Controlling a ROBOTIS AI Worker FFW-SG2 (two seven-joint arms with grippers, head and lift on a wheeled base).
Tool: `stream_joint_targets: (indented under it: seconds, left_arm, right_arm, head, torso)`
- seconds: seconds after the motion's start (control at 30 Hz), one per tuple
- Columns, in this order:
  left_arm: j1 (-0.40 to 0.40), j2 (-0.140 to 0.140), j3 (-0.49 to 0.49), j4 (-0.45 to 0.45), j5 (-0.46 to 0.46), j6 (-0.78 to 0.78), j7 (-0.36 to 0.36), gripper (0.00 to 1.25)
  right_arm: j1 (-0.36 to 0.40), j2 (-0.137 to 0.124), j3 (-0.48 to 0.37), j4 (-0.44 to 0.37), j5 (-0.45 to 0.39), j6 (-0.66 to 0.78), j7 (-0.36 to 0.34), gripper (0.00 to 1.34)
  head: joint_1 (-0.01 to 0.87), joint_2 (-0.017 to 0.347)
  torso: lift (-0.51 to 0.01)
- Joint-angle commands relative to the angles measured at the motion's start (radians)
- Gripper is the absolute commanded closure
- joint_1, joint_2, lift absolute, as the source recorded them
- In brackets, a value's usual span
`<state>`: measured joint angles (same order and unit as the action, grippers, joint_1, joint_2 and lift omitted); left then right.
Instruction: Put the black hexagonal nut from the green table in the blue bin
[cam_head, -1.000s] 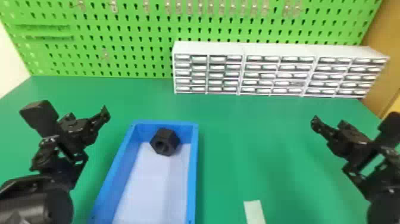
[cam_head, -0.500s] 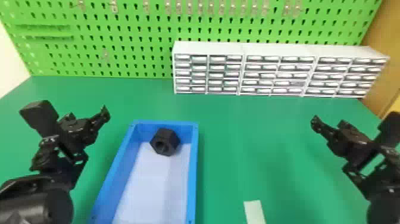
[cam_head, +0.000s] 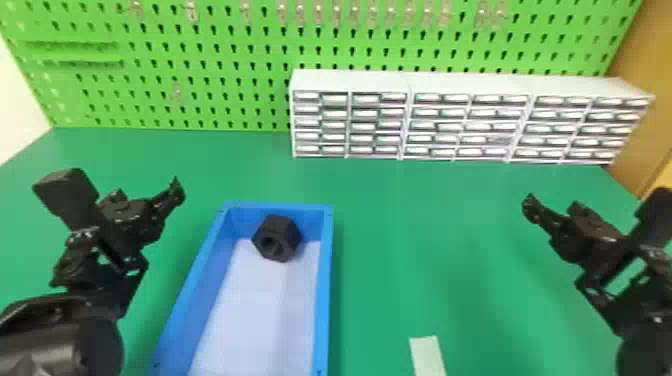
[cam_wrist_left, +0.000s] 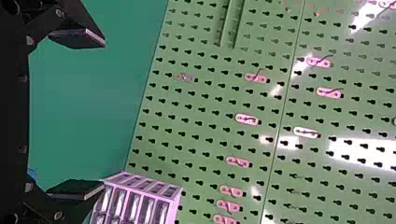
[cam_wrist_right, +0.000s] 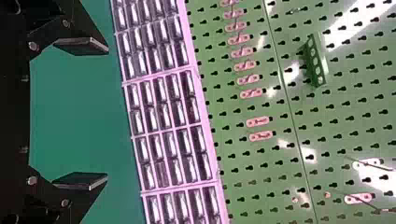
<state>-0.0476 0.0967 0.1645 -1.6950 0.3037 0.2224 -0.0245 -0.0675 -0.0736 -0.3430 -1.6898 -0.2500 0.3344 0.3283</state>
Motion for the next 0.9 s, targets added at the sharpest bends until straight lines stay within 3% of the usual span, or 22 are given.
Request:
stream_joint_targets:
  seconds: [0.0,0.87]
  left_arm:
    - [0.0,0.0,0.001,0.0,0.0,0.0,0.0,0.2]
    - [-0.002,0.0,0.0,0.0,0.0,0.0,0.0,0.2]
  right_arm:
    - [0.0,0.0,0.001,-0.001,0.0,0.0,0.0,0.32]
    - [0.0,0.0,0.004,-0.001,0.0,0.0,0.0,0.32]
  head:
    - [0.666,0.032]
    - [0.666,0.032]
  torso:
    - [-0.1]
    - [-0.1]
